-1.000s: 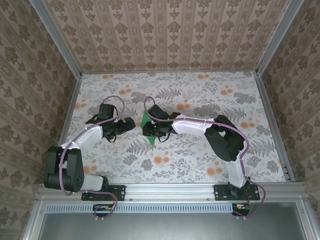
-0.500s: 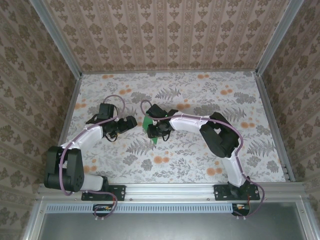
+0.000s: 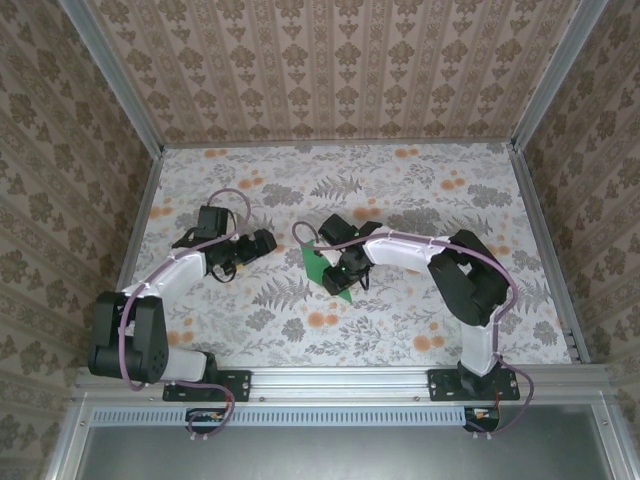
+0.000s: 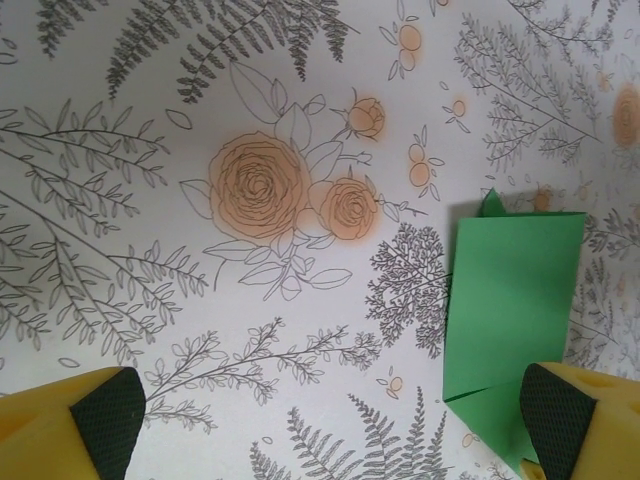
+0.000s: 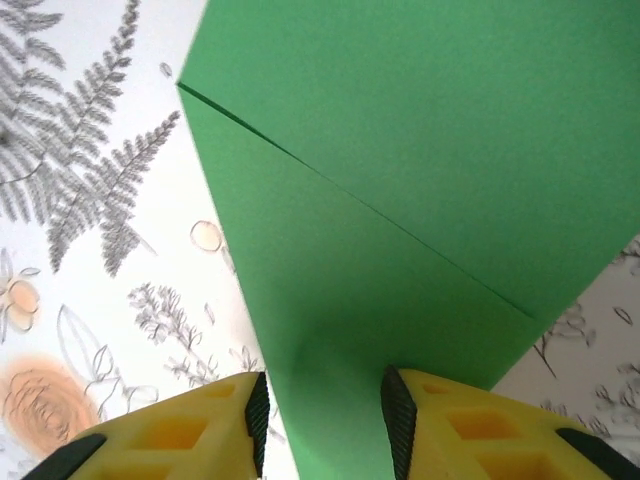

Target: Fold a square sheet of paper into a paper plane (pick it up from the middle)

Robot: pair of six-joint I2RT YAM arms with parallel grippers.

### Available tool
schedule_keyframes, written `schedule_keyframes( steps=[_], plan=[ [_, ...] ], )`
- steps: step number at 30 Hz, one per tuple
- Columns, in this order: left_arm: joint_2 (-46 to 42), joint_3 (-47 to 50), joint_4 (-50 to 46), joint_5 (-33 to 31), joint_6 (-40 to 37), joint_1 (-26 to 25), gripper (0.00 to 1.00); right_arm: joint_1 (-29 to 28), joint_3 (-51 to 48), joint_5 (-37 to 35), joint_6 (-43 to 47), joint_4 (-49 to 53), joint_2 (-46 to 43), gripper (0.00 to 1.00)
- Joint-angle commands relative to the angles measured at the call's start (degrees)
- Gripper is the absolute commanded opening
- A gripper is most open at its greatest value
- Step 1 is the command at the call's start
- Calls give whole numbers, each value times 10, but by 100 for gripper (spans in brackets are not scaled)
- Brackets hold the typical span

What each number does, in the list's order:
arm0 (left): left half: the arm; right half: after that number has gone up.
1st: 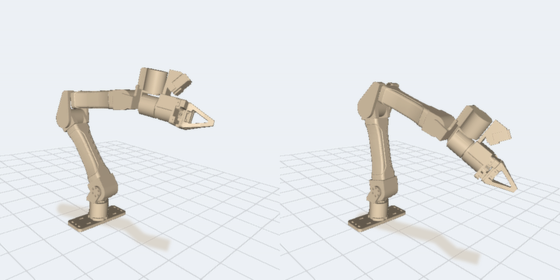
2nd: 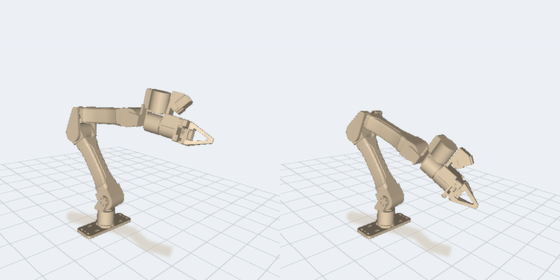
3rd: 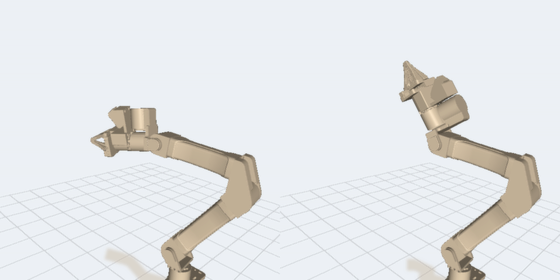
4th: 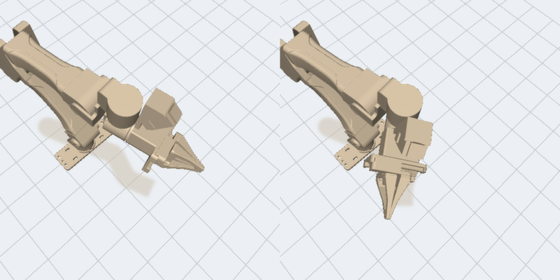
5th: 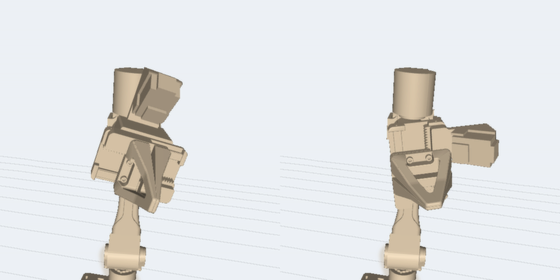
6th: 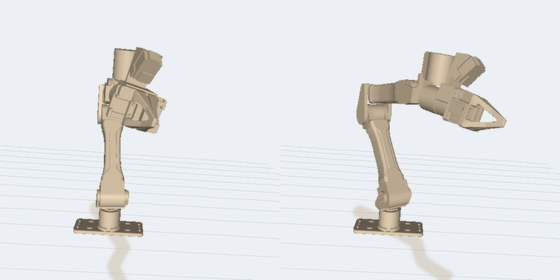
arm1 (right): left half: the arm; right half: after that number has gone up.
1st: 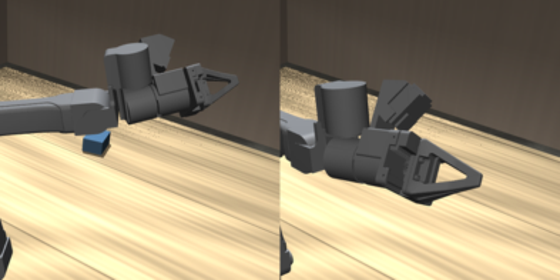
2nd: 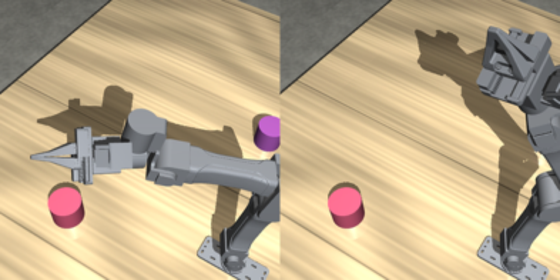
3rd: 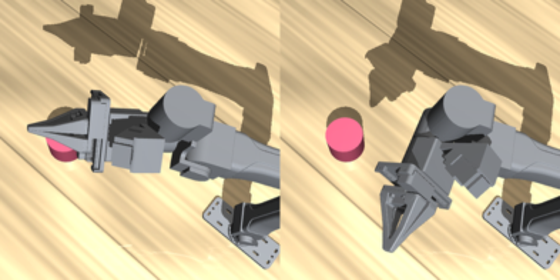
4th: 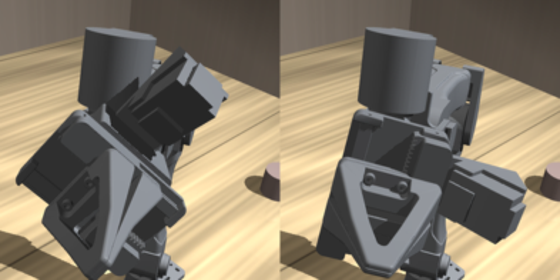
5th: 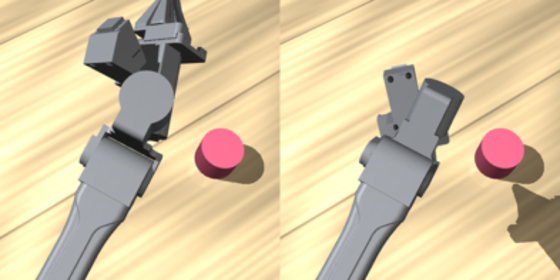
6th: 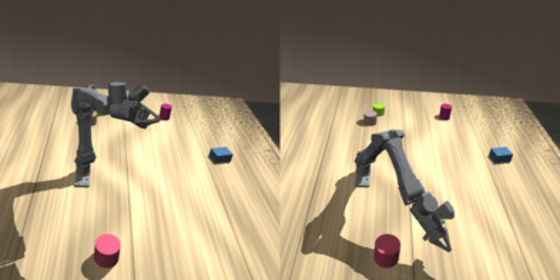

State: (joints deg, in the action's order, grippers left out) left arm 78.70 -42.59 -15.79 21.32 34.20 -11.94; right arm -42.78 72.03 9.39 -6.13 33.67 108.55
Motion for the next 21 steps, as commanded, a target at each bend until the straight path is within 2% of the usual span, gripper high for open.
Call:
schedule_keyframes(
  steps=[1, 6, 9, 13, 21],
  plan=[
    [3, 12, 17, 19, 18, -8, 99, 0, -4, -27, -60, -4, -69, 42],
    [8, 16, 30, 21, 35, -34, 99, -2, -67, -77, -275, -109, -131, 45],
    [13, 21, 48, 24, 53, -50, 99, -14, -107, -67, -373, -173, -137, 44],
    [19, 29, 72, 31, 77, -68, 98, -23, -103, -82, -415, -185, -111, 43],
    [36, 38, 121, 53, 121, -99, 96, -21, -74, -86, -435, -167, -53, 42]
  ],
)
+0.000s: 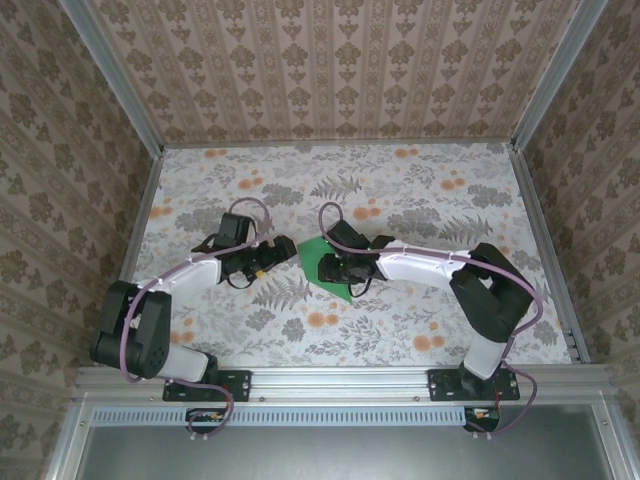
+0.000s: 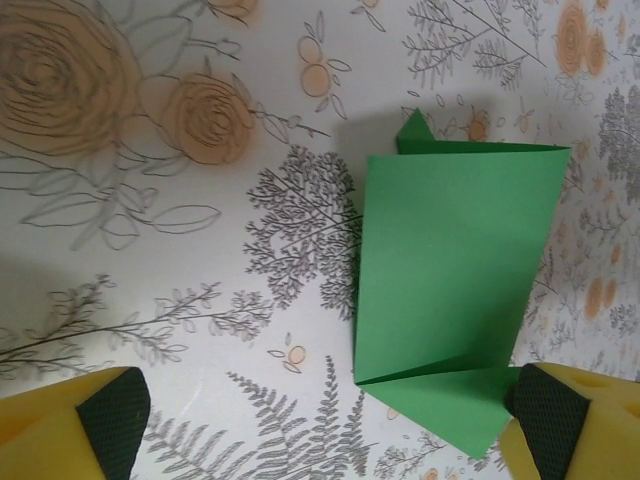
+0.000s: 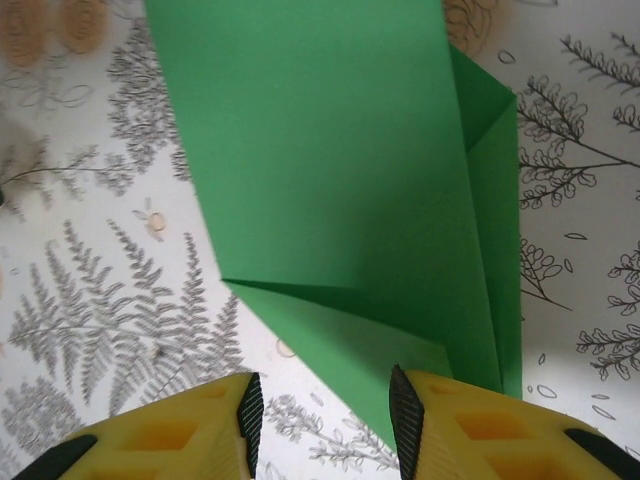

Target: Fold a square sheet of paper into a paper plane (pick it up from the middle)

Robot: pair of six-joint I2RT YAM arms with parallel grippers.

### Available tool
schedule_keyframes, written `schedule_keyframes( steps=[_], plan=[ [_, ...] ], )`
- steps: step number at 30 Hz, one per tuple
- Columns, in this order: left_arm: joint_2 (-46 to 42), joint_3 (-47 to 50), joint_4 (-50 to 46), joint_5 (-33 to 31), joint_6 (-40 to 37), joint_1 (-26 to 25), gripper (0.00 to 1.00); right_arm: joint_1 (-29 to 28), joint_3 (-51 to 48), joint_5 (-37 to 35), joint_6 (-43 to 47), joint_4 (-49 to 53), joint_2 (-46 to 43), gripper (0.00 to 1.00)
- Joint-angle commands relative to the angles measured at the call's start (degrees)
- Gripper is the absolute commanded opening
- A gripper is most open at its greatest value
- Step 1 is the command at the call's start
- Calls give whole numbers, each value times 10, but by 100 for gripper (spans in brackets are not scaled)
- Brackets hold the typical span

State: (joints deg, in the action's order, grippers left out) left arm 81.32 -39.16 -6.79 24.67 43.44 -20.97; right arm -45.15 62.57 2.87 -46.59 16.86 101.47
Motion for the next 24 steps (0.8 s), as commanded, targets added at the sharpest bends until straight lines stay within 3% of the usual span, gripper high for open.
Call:
schedule_keyframes(
  steps=[1, 11, 24],
  plan=[
    [14, 4, 36, 23, 32, -12, 96, 5, 23, -22, -32, 2, 22, 42],
    [56, 2, 75, 50, 67, -44, 84, 25, 7, 5, -40, -19, 57, 41],
    [85, -5, 85, 60, 109, -73, 64, 87, -104, 152, -46, -175, 36, 41]
  ],
)
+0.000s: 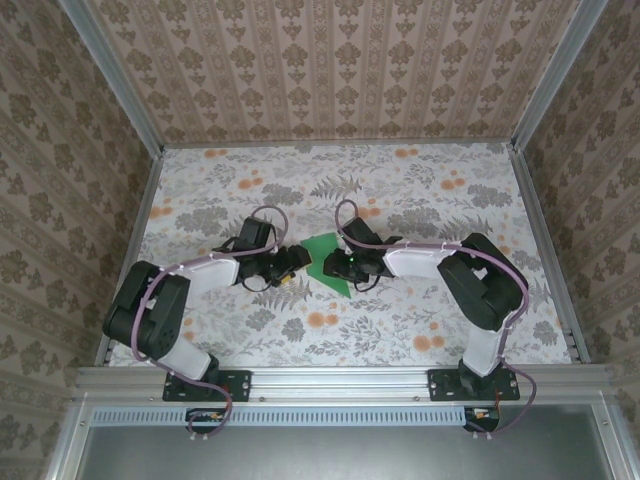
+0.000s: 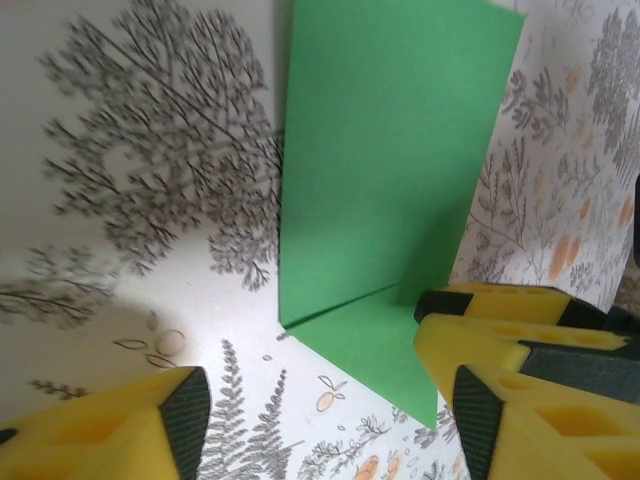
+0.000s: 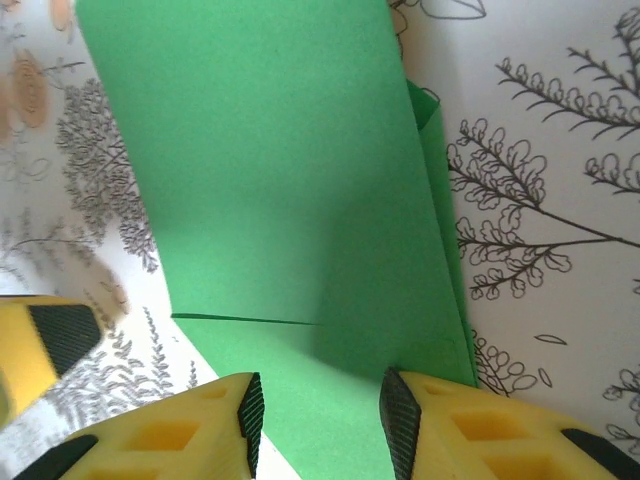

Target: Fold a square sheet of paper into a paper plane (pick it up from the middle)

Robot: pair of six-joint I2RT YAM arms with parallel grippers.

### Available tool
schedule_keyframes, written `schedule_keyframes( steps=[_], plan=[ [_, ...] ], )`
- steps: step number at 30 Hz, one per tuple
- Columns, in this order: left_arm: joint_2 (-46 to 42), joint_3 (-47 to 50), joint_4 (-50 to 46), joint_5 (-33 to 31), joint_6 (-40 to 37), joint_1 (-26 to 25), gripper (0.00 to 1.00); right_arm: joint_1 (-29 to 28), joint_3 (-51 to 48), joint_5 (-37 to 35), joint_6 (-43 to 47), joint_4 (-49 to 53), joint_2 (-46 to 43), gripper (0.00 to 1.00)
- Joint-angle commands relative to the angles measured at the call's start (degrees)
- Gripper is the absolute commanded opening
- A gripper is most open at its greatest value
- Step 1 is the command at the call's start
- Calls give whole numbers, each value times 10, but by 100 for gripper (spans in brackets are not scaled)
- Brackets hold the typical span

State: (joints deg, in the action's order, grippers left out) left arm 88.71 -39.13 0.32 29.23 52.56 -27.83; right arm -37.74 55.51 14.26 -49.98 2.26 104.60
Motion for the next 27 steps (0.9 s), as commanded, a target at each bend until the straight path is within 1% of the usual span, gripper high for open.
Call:
schedule_keyframes(
  steps=[1, 6, 11, 18, 24, 27],
  plan=[
    [15, -6, 17, 17, 21, -6, 62, 16, -41, 46, -12, -37, 2, 42],
    [35, -18, 15, 16, 29, -11, 50, 32, -66, 67, -9, -60, -9, 41],
    [51, -30, 13, 13, 34, -13, 43, 40, -78, 80, -13, -73, -9, 40],
    [67, -46, 4, 10, 34, -15, 38, 46, -90, 91, -14, -88, -8, 39],
    [83, -61, -4, 11, 28, -17, 38, 47, -91, 93, -14, -89, -8, 39],
    [90, -72, -27, 7, 15, -18, 39, 48, -92, 92, -14, -89, -8, 39]
  ],
)
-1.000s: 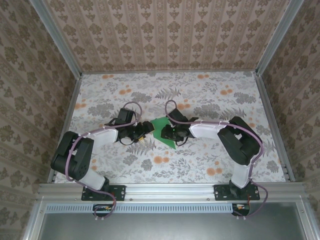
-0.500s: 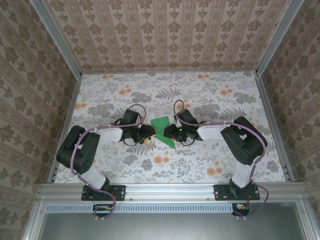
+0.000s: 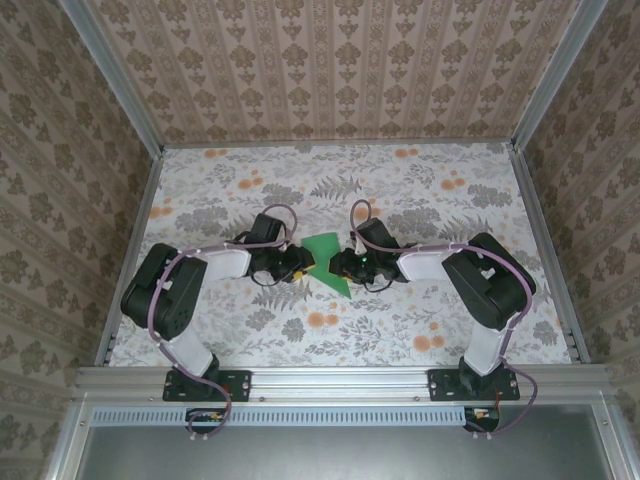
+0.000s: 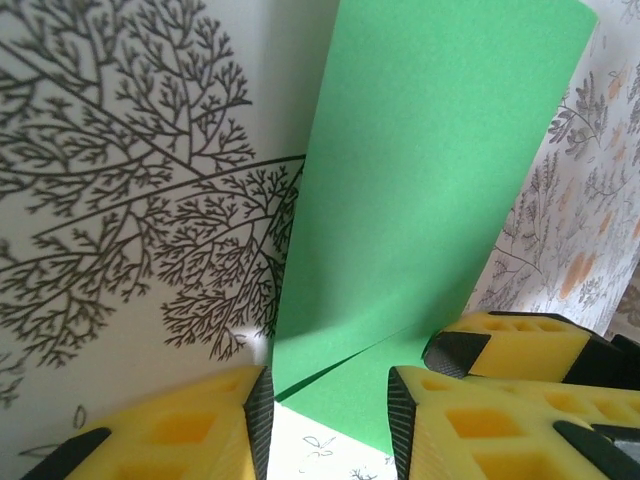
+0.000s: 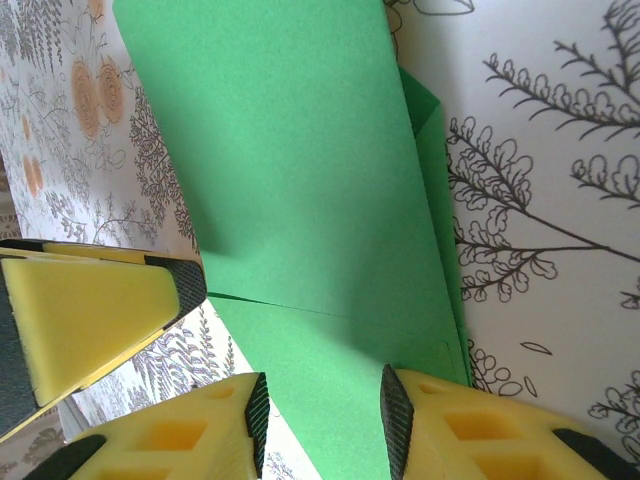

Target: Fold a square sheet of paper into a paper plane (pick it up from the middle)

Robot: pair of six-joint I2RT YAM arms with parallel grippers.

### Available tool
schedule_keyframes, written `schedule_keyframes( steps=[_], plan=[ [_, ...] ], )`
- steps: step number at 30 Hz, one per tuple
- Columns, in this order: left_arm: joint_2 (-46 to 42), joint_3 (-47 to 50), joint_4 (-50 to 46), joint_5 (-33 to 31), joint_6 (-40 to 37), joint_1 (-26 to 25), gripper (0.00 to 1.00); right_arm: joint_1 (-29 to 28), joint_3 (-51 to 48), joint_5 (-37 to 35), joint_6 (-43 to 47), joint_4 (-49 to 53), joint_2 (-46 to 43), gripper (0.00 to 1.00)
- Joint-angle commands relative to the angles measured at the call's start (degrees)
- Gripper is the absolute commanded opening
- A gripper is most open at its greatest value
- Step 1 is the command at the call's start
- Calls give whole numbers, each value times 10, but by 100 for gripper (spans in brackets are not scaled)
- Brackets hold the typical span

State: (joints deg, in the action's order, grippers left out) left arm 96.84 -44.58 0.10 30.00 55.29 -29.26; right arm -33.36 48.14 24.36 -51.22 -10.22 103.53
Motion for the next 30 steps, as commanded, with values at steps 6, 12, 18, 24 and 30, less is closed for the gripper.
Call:
schedule_keyframes(
  steps=[6, 12, 18, 24, 30],
  plan=[
    [15, -21, -27, 3, -13, -5, 42, 4, -19, -7, -1, 35, 3, 39],
    [-4, -27, -69, -39, -27, -5, 49, 6, -20, -9, -2, 37, 1, 39],
    [-19, -28, -84, -60, -38, -8, 50, 7, -18, -9, -2, 37, 4, 39],
    [12, -25, -25, 8, -23, -11, 43, 6, -15, -5, -2, 35, 9, 39],
    [16, -17, 18, 33, -4, -11, 40, 7, -16, -3, -2, 34, 8, 39]
  ],
)
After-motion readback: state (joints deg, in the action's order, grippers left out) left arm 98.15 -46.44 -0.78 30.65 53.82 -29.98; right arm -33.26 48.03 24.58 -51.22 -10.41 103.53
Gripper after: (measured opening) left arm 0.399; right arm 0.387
